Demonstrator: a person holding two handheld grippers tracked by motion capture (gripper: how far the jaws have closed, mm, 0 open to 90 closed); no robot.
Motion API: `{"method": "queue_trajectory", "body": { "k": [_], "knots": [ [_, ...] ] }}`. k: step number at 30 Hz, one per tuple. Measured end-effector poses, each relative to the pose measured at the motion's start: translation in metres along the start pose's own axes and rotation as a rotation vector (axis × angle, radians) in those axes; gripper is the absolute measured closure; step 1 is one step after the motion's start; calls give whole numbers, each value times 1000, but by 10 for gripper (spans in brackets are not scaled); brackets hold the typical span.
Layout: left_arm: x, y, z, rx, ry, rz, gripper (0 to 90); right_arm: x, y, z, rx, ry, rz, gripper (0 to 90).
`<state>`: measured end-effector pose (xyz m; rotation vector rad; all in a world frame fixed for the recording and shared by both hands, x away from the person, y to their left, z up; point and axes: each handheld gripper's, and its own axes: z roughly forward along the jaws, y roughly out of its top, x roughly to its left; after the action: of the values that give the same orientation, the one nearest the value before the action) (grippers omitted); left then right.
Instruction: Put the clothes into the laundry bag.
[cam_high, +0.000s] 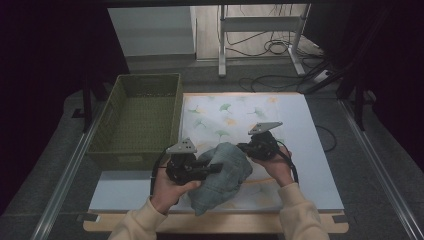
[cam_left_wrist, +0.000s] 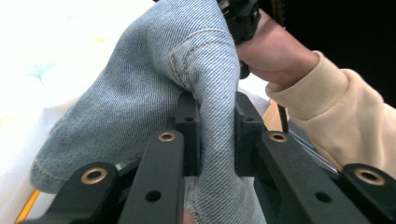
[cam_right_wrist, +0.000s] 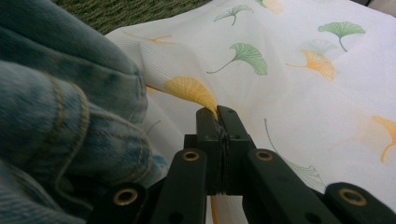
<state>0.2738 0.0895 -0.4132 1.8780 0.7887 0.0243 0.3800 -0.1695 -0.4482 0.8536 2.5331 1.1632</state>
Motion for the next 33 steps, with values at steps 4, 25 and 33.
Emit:
{"method": "queue_trajectory", "body": {
  "k": [4, 25, 33],
  "knots": [
    [7, -4, 4, 13, 24, -15, 769, 0, 0, 0, 0, 2, 0, 881],
    [15, -17, 37, 95, 45, -26, 767, 3, 1, 0, -5, 12, -1, 882],
    [16, -20, 48, 112, 57, -22, 765, 3, 1, -1, -12, 14, 2, 882]
  ]
}}
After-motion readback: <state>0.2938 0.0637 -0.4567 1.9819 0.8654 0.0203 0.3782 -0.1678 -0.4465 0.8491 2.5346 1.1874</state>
